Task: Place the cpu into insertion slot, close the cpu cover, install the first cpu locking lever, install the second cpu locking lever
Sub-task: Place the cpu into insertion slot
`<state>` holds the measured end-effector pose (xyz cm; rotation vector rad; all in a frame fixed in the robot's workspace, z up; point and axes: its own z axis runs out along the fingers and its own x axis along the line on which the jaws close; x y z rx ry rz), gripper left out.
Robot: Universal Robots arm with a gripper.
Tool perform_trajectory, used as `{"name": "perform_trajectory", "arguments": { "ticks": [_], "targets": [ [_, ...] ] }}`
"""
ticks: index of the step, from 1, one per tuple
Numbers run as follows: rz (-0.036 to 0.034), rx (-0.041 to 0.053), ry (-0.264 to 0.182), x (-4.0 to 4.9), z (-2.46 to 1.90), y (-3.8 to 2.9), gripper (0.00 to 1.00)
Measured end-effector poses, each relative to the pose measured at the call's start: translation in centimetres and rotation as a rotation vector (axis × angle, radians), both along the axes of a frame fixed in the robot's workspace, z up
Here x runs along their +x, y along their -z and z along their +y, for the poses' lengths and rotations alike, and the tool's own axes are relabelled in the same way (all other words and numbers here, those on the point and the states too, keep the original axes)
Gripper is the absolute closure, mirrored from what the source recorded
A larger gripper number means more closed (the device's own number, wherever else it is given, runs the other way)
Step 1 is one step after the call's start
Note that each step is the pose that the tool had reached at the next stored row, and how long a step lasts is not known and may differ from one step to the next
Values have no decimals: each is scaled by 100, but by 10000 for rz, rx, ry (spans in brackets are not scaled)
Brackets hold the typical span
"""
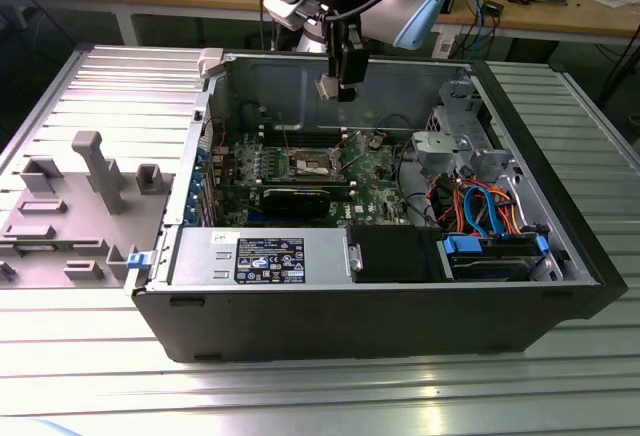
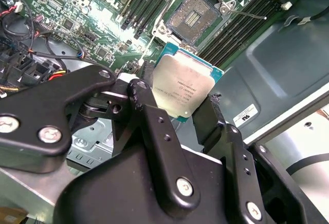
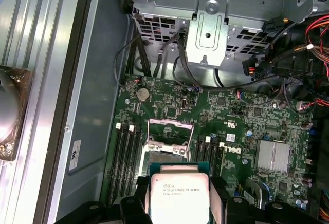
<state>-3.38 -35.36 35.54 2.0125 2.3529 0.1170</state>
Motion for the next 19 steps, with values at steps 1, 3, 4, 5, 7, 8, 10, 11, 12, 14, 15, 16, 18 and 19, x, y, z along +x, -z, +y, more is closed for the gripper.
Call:
{"name": "perform_trajectory", "arguments": {
  "ticks": [1, 3, 4, 5, 7, 8, 10, 11, 12, 14, 15, 16, 18, 19],
  "targets": [
    [-1, 1, -1, 1, 0, 1, 45],
    [-1, 2, 0, 1, 0, 1, 45],
    [-1, 1, 4, 1, 0, 0, 45],
    [-1, 1, 10, 1, 0, 1, 45],
    [-1, 1, 17, 1, 0, 1, 45],
    [-1, 1, 26, 2, 0, 1, 45],
    [-1, 2, 37, 2, 0, 1, 45],
    [-1, 1, 42, 2, 0, 0, 45],
    [-1, 1, 44, 2, 0, 1, 45],
    [-1, 2, 65, 2, 0, 4, 45],
    [-1, 2, 68, 1, 0, 5, 45],
    [-1, 1, 72, 2, 0, 6, 45],
    [0, 1, 100, 1, 0, 10, 45],
    [-1, 1, 113, 1, 0, 11, 45]
  ]
}}
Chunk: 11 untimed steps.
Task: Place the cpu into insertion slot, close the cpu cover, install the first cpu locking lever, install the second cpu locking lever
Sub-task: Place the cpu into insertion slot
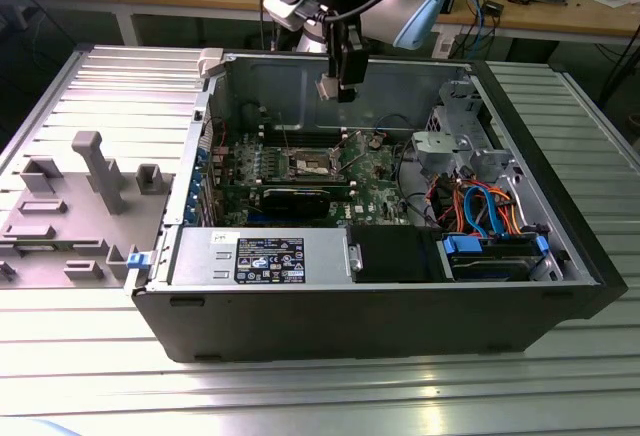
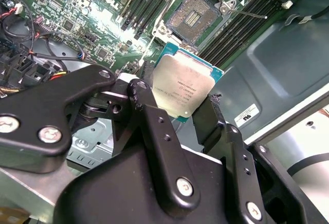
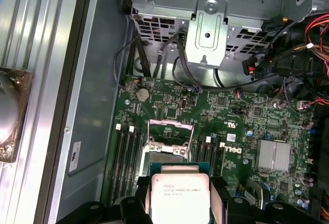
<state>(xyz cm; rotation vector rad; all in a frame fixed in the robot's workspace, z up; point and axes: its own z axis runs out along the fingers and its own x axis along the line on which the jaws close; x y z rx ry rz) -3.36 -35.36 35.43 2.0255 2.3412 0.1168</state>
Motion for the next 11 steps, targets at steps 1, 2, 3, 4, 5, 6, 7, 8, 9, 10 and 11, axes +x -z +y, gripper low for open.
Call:
{"name": "perform_trajectory", "arguments": {
  "ticks": [1, 2, 3, 4, 5, 6, 7, 8, 9, 10, 11],
  "targets": [
    [0, 0, 19, 0, 0, 2, 45],
    [0, -1, 21, 0, 0, 2, 45],
    [0, 0, 26, 0, 0, 16, 45],
    [0, 0, 27, 0, 0, 27, 45],
    [0, 0, 27, 0, 0, 27, 45],
    [0, -1, 27, 0, 0, 27, 45],
    [0, -1, 27, 0, 0, 28, 45],
    [0, 0, 27, 0, 0, 28, 45],
    [0, -1, 27, 0, 0, 28, 45],
    [0, -1, 27, 0, 0, 28, 45],
    [0, 0, 27, 0, 0, 28, 45]
  ]
}}
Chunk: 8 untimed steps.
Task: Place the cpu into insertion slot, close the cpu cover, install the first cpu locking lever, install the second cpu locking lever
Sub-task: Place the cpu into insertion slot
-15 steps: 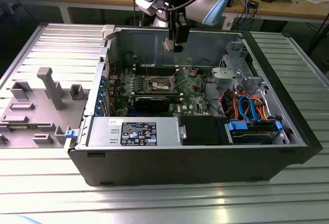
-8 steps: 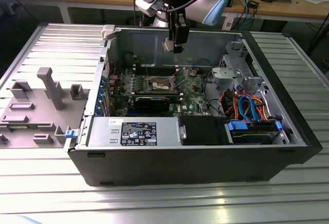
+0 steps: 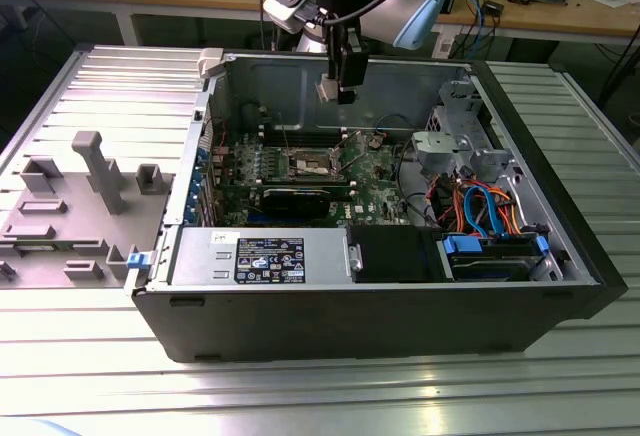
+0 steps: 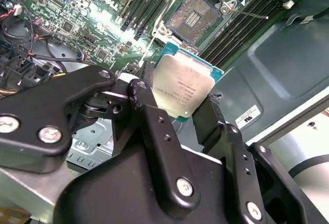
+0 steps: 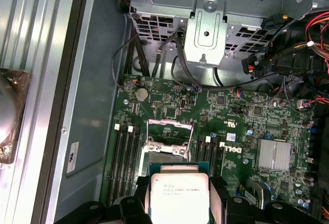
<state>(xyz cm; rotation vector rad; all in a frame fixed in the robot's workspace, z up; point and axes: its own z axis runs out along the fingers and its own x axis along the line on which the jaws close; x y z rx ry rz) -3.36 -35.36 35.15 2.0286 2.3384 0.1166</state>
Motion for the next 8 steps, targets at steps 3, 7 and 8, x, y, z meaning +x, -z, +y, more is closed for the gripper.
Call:
{"name": "perform_trajectory", "arguments": {
  "ticks": [3, 7, 8],
  "targets": [
    [0, 0, 4, 0, 0, 0, 45],
    [-1, 1, 79, 0, 0, 1, 45],
    [-1, 1, 110, 0, 0, 1, 45]
  ]
}}
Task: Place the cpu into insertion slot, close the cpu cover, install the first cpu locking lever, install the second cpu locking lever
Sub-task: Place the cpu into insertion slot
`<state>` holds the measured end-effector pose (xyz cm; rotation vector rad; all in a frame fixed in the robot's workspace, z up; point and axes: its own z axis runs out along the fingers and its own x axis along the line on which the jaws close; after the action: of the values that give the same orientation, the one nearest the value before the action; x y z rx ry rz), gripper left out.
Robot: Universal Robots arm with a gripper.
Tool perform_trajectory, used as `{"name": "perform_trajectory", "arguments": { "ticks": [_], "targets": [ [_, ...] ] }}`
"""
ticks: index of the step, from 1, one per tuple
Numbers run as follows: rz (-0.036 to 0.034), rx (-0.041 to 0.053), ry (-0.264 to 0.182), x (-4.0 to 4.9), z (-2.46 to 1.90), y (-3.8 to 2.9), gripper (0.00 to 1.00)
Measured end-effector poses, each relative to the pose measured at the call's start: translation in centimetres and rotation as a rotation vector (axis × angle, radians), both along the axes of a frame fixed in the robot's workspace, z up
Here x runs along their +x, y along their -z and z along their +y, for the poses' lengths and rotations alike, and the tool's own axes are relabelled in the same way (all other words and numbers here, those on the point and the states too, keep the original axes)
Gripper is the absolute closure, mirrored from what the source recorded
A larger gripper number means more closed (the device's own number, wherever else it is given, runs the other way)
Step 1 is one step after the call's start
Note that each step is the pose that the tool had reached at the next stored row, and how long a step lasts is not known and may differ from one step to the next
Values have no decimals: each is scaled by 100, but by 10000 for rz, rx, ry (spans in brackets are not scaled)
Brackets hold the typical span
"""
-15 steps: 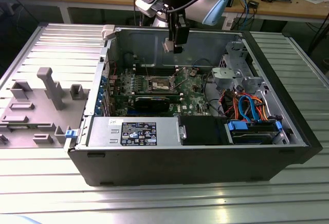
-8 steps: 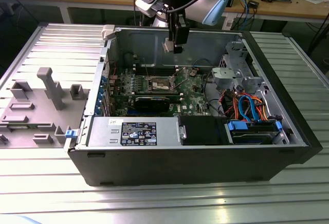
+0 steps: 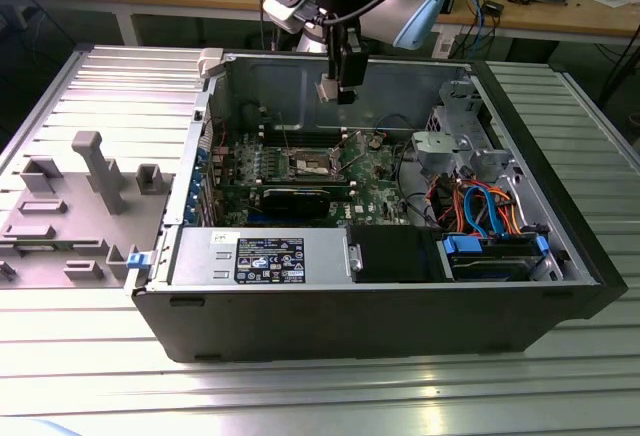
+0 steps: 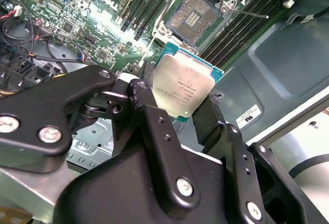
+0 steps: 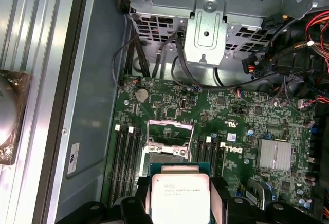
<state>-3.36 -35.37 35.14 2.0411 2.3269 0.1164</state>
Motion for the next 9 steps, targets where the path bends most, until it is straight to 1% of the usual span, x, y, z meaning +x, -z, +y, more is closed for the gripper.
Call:
{"name": "perform_trajectory", "arguments": {
  "ticks": [3, 6, 7, 9],
  "targets": [
    [0, 0, 152, 0, 0, 1, 45],
    [0, 0, 399, 0, 0, 3, 45],
    [0, 0, 545, 0, 0, 4, 45],
    [0, -1, 630, 0, 0, 4, 45]
  ]
}}
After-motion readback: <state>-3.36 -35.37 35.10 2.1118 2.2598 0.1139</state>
